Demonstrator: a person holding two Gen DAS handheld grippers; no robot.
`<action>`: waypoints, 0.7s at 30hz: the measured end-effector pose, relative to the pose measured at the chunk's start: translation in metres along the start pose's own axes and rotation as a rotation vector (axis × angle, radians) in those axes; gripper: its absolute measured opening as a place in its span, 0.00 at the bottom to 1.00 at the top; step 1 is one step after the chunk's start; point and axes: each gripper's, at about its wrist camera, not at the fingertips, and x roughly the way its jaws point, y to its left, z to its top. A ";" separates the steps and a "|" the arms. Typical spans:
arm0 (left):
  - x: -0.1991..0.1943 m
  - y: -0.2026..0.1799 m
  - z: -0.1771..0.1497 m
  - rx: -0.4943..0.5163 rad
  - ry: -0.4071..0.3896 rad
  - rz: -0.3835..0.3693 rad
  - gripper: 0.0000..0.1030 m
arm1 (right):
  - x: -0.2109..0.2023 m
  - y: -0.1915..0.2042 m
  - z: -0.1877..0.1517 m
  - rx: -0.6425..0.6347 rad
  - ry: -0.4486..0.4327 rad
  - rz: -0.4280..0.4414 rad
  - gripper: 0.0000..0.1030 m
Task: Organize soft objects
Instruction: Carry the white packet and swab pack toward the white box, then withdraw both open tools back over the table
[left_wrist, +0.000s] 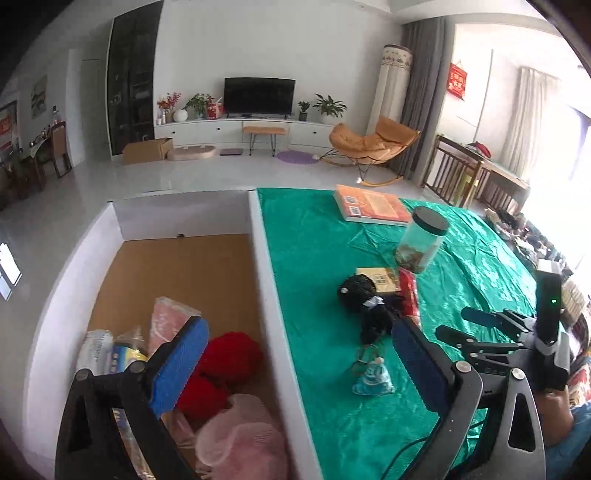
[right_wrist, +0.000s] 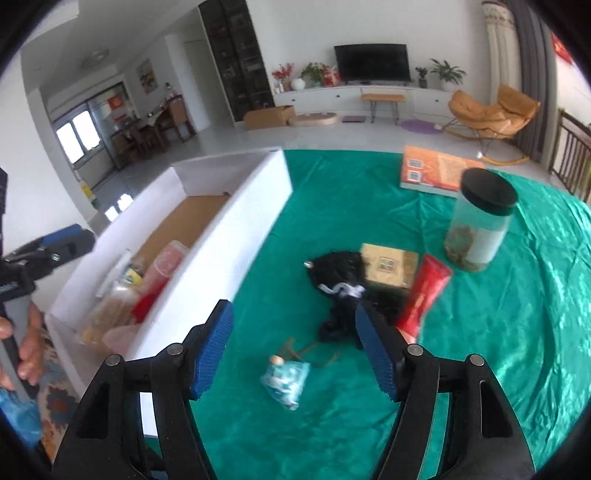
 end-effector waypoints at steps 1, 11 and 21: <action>0.006 -0.019 -0.009 0.014 0.018 -0.038 0.96 | 0.002 -0.019 -0.019 0.008 0.011 -0.081 0.70; 0.078 -0.112 -0.093 0.120 0.216 -0.029 0.96 | -0.008 -0.135 -0.086 0.231 0.028 -0.356 0.70; 0.124 -0.097 -0.103 0.091 0.344 0.058 0.96 | 0.021 -0.142 -0.083 0.244 0.075 -0.387 0.76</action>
